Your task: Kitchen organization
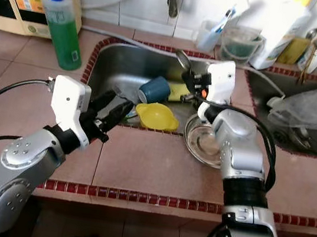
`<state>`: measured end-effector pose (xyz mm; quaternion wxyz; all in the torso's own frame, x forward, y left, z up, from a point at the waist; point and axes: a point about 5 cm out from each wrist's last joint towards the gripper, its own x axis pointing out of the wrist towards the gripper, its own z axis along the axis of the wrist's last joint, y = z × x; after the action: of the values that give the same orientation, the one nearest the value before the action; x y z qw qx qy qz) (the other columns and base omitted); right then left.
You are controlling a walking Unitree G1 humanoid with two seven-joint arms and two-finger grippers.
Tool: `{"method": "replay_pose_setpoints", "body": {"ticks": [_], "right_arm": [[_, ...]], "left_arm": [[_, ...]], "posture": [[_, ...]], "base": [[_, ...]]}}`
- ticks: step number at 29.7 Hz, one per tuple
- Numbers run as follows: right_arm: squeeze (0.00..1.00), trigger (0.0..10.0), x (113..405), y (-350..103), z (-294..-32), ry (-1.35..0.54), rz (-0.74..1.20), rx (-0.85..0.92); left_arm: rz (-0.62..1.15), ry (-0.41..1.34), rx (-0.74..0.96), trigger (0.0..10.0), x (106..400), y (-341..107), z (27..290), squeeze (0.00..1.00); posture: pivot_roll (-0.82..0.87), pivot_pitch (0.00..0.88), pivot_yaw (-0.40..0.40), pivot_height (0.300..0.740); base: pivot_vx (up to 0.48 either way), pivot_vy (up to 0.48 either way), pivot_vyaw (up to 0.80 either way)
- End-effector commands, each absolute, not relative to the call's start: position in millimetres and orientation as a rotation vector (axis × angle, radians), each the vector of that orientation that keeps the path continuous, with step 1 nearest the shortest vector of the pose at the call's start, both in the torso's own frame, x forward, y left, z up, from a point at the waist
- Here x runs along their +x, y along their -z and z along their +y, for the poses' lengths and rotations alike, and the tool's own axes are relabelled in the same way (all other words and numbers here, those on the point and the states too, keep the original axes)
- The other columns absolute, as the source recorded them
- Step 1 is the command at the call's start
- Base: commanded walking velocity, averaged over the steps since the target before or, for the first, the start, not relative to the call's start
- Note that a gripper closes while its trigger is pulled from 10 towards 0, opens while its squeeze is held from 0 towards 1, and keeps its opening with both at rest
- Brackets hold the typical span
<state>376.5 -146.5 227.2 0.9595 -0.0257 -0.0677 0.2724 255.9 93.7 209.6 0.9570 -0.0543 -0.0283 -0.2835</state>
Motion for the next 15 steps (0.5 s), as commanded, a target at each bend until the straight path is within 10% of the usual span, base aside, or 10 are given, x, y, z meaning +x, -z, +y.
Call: {"method": "replay_pose_setpoints", "body": {"ticks": [1,15], "right_arm": [[0.00,10.0,381,-235,-150,-0.553,-0.158,-0.065],[0.00,10.0,388,-243,-156,-0.594,-0.171,-0.054]], "left_arm": [[-0.056,0.599,-0.120,10.0,248,-213,87,0.00],[-0.051,0.674,-0.147,10.0,229,-223,79,0.00]], "posture": [[0.02,0.249,-0.057,0.740],[0.03,0.282,-0.061,0.740]], "base": [[0.000,0.000,0.00],[0.000,0.000,0.00]]}}
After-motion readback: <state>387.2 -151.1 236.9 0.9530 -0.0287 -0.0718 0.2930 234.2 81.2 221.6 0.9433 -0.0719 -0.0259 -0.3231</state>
